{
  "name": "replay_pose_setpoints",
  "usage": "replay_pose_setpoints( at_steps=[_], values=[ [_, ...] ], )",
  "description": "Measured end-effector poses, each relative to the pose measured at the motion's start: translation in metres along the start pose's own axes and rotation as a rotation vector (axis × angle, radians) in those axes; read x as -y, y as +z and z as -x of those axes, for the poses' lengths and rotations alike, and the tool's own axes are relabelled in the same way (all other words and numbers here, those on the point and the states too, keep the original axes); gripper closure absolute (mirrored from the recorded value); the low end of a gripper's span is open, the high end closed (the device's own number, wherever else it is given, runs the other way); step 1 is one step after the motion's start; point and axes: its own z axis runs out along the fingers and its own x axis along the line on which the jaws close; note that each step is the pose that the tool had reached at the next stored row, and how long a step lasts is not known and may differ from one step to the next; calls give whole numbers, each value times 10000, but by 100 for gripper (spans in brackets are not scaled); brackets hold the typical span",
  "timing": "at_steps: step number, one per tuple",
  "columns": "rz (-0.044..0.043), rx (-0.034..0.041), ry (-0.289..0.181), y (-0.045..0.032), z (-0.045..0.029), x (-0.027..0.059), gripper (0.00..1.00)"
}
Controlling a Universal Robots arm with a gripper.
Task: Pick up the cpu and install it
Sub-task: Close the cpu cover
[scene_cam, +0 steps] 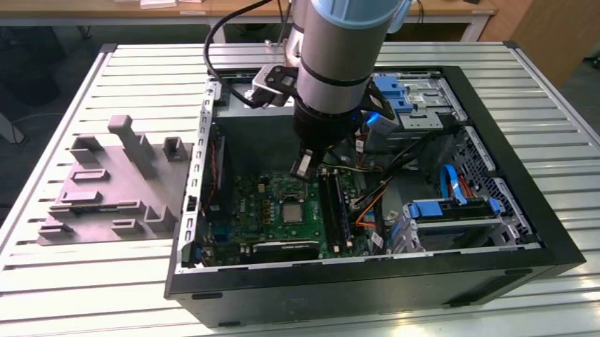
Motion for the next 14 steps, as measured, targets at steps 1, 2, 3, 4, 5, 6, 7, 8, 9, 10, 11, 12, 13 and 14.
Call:
replay_pose_setpoints(
  at_steps=[1, 2, 3, 4, 5, 6, 7, 8, 9, 10, 11, 12, 13, 14],
  values=[
    [0, 1, -2, 0, -22, 10, 89],
    [0, -2, -5, -1, -43, 20, 89],
    [-1, -2, -6, -1, -66, 31, 89],
    [-1, -3, -9, -1, -88, 40, 89],
    [-3, -6, -11, -1, -105, 49, 89],
    [-4, -10, -13, -1, -124, 57, 89],
    [-4, -12, -15, -1, -143, 66, 89],
    [-6, -17, -17, -2, -161, 74, 89],
    [-8, -19, -19, -2, -180, 82, 89],
    [-8, -21, -25, -2, -193, 84, 89],
    [-9, -21, -33, -1, -196, 83, 89],
    [-8, -21, -34, -1, -196, 83, 89],
    [-8, -22, -36, -1, -196, 83, 89],
    [-9, -23, -43, -2, -196, 83, 89]
  ],
)
